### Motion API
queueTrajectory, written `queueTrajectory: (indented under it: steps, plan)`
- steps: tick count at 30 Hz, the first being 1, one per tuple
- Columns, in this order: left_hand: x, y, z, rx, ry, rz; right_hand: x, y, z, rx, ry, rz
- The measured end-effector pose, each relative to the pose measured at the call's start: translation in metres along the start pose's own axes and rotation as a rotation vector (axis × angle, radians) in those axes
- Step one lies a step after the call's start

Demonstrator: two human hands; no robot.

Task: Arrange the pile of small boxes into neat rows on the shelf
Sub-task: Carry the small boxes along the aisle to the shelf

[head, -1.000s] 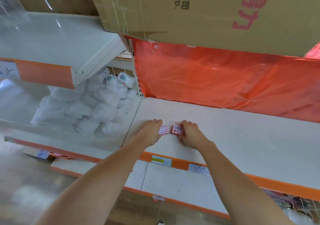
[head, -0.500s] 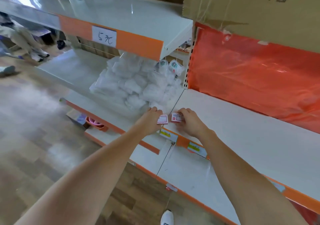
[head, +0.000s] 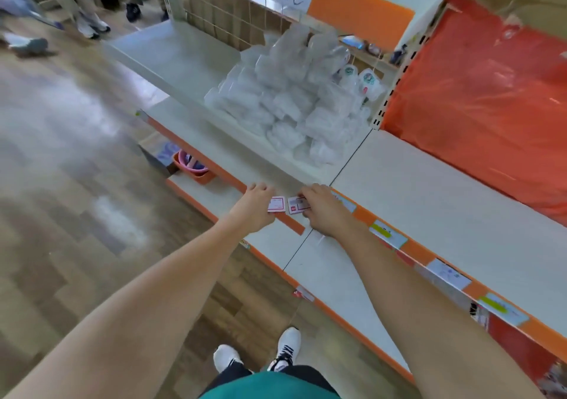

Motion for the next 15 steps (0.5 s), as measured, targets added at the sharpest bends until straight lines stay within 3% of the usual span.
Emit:
queueTrajectory:
  steps: [15]
  plan:
    - [0.129, -0.048, 0.111, 0.068, 0.33, 0.026, 0.01, -0.112, 0.094, -0.014, 0.081, 0.233]
Point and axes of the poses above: each hand's wrist, its own x-axis away from the middle knuckle, its own y-axis out of the back of the hand, z = x × y, the point moved 2 cm from there along -x, towards the middle knuckle, and after that the axes turned 11 degrees about -z, right-handed, at the moved point
